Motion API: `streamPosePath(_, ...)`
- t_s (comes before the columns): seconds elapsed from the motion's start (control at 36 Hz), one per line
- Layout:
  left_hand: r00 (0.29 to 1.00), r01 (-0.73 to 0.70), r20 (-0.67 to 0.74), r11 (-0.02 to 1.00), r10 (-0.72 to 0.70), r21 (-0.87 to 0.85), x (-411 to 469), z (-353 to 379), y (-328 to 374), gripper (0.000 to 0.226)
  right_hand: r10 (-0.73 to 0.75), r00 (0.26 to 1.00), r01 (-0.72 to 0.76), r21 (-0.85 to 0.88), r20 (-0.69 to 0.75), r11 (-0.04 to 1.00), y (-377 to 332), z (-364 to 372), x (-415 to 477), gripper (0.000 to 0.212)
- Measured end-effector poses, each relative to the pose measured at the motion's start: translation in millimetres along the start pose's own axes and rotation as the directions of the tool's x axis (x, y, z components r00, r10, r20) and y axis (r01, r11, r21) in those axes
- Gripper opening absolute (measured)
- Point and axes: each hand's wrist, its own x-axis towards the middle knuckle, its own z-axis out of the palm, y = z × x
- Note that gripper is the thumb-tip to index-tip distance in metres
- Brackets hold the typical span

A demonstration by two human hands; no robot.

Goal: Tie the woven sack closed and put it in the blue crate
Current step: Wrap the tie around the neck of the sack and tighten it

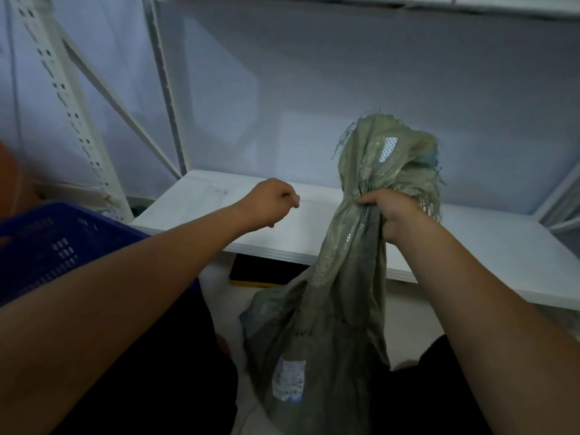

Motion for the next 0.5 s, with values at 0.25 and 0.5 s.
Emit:
streamPosePath(0.25,0.935,-0.313,-0.163,0.949,0.315,0.037,-5.5,8.6,2.0,0.012,-0.026,1.000,0.026,0.042,0.005,0.999,-4.9,-6.3,4.8,0.049)
streamPosePath(0.5,0.962,-0.251,-0.128,0.965,0.240,-0.071,-18.4,16.5,14.0,0.015,-0.076,0.997,0.074,0.076,0.022,0.994,-5.9,2.2,4.6,0.063)
